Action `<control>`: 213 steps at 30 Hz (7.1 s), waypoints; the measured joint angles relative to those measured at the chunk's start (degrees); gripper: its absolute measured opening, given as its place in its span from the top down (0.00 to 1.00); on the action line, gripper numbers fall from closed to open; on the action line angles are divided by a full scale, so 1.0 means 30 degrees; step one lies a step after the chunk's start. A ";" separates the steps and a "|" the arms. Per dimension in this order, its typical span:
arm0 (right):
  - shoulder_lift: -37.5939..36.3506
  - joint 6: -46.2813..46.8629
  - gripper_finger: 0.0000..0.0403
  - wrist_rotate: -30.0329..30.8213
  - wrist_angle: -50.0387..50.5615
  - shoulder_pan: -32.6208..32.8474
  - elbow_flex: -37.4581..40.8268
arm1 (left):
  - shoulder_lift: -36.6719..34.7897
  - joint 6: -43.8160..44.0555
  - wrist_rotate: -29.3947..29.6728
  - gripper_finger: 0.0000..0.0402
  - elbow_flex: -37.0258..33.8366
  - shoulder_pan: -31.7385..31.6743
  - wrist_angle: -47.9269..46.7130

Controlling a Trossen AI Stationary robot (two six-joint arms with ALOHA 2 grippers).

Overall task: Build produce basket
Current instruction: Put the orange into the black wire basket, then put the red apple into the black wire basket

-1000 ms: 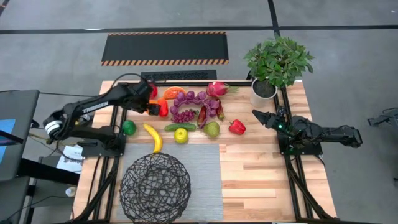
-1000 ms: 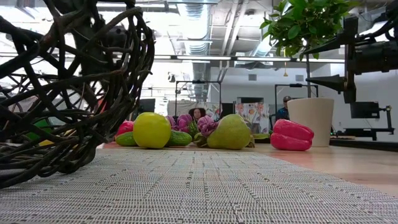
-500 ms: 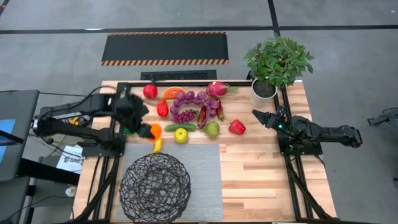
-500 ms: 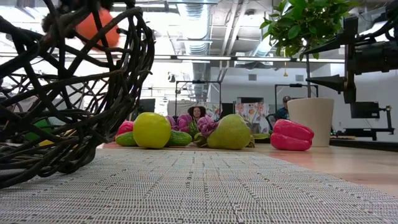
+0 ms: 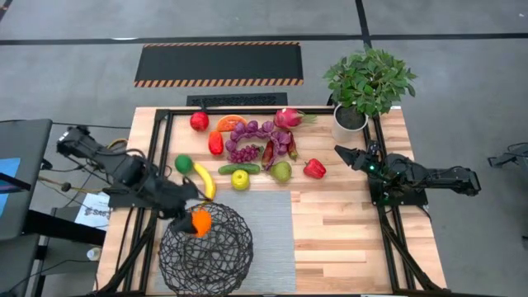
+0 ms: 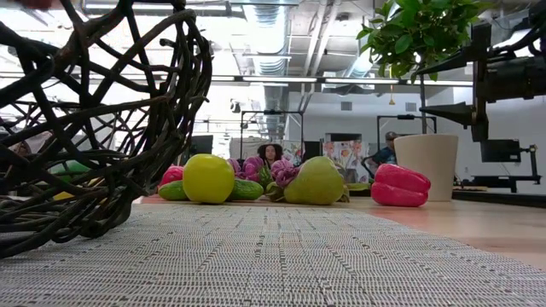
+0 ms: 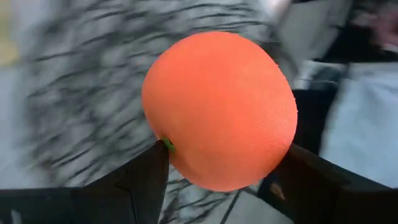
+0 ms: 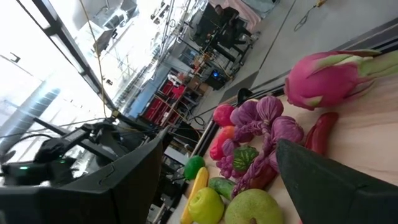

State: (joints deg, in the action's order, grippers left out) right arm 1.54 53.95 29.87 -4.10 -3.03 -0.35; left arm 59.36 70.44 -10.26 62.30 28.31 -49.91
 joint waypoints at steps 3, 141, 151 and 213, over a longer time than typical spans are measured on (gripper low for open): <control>0.0000 -0.0123 0.17 0.0000 0.0000 -0.0004 -0.0001 | -0.0046 -0.0370 0.1515 0.39 -0.0005 0.0752 0.4537; 0.0007 -0.0641 0.17 -0.0007 -0.0007 -0.0007 -0.0005 | 0.4414 -0.8225 1.0078 0.08 0.2035 -1.9408 -0.5944; 0.0007 -0.0633 0.17 -0.0007 0.0000 -0.0007 -0.0005 | 0.8334 -1.3392 0.6667 0.08 0.2035 -2.5165 -0.2587; 0.0007 -0.0640 0.17 0.0058 -0.0007 -0.0022 -0.0004 | 1.3345 -1.5831 0.5544 0.34 0.2712 -2.7837 -0.1528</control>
State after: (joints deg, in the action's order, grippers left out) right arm 1.56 52.03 30.04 -4.12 -3.09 -0.36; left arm 99.39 22.95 6.37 70.43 -55.20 -54.49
